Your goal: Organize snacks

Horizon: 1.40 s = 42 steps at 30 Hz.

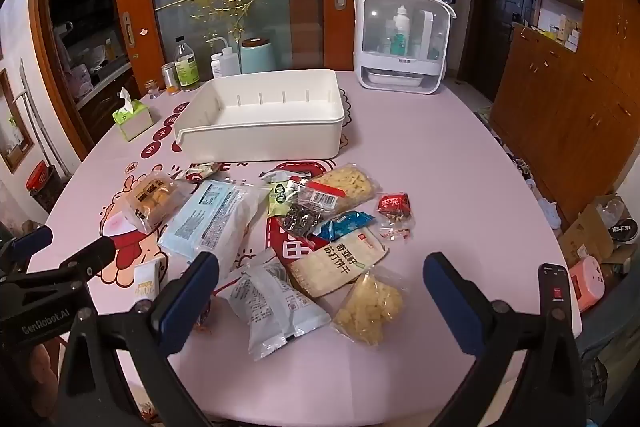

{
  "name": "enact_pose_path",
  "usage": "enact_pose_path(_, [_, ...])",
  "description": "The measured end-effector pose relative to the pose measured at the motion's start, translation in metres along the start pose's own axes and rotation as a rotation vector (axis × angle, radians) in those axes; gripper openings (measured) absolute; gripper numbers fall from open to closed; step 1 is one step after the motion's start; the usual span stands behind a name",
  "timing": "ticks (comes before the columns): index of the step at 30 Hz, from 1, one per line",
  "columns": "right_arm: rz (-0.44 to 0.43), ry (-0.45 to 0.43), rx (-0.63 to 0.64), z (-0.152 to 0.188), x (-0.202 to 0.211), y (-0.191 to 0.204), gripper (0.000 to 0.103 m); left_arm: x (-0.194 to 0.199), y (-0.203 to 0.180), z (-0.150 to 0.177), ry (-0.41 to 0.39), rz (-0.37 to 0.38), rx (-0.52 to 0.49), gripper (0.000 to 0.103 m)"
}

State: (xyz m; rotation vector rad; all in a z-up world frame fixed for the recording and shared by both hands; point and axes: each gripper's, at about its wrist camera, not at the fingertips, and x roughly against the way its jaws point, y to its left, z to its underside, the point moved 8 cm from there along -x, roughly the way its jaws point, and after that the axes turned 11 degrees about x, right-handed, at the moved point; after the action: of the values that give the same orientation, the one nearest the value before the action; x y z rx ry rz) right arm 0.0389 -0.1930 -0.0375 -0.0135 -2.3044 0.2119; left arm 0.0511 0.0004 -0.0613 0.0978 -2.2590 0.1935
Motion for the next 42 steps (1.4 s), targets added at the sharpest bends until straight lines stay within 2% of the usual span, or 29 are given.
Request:
enact_pose_path(5, [-0.006,0.007,-0.005,0.001,-0.001,0.000,0.103,0.000,0.000,0.000,-0.005,0.000,-0.002,0.103])
enact_pose_path(14, [-0.013,0.008,-0.010,0.000,-0.004,-0.001,0.103,-0.007,-0.008,0.005,0.057,0.051,0.006,0.103])
enact_pose_path(24, [-0.021,0.009,-0.010,0.001,-0.004,0.001,0.103,-0.002,-0.009,-0.001,0.023,0.072,0.009,0.103])
enact_pose_path(29, [-0.032,0.019,-0.011,0.000,-0.005,0.005,0.103,0.002,-0.010,-0.005,-0.016,0.058,-0.004,0.103])
enact_pose_path(36, [-0.039,0.024,-0.012,0.000,-0.008,0.004,0.103,-0.001,-0.003,-0.005,-0.017,0.051,0.026,0.103])
enact_pose_path(42, [-0.041,0.027,-0.009,0.002,-0.009,0.005,0.103,-0.002,-0.001,-0.002,-0.023,0.026,0.000,0.103])
